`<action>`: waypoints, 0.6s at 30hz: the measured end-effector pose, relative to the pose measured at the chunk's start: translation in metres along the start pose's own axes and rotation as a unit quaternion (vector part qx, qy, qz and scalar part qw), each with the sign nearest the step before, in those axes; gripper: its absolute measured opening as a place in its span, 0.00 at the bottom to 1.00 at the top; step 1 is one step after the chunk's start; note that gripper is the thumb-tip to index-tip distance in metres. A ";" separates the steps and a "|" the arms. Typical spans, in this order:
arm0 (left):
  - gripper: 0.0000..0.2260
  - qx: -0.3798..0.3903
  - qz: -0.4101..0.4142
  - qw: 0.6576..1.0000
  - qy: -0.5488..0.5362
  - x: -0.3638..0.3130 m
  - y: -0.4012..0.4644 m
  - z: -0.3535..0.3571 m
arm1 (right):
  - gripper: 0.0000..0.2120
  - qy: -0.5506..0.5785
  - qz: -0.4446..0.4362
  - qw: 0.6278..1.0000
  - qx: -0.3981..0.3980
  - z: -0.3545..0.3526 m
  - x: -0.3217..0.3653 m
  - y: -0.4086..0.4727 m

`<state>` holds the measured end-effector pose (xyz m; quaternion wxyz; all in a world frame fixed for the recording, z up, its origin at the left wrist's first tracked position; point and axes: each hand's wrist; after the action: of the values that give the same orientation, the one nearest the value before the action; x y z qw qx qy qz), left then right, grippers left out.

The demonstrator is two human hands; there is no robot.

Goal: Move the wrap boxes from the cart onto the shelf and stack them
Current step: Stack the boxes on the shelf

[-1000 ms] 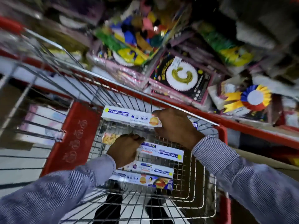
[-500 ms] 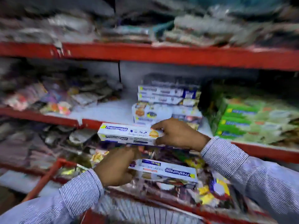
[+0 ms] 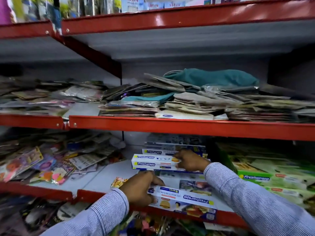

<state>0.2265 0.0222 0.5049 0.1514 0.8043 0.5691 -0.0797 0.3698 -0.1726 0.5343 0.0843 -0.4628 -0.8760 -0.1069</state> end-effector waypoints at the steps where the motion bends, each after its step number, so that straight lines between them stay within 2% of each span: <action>1: 0.24 0.002 0.003 1.000 -0.005 0.001 0.003 0.001 | 0.24 -0.003 0.008 1.000 0.007 0.003 -0.005 0.005; 7: 0.25 0.015 0.001 1.000 -0.014 0.024 0.029 0.004 | 0.20 0.008 0.030 1.000 0.004 0.025 -0.030 0.040; 12: 0.26 0.015 -0.009 1.000 -0.012 0.039 0.050 0.011 | 0.20 0.001 0.024 0.998 -0.053 0.037 -0.040 0.041; 15: 0.26 0.024 -0.003 1.000 -0.010 0.040 0.065 0.011 | 0.12 0.015 0.018 0.995 -0.097 0.031 -0.045 0.045; 18: 0.25 0.011 -0.007 1.000 -0.017 0.038 0.083 0.011 | 0.09 0.056 0.019 0.995 -0.077 0.021 -0.047 0.043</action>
<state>0.3176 0.0269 0.4954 0.1515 0.8006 0.5709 -0.1010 0.4304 -0.1802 0.5071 0.0996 -0.4779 -0.8500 -0.1980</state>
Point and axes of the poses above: each hand's wrist, its own y-axis towards the middle knuckle, its own z-axis out of the palm, x = y × z, and after that the axes turned 1 degree about z, right-handed
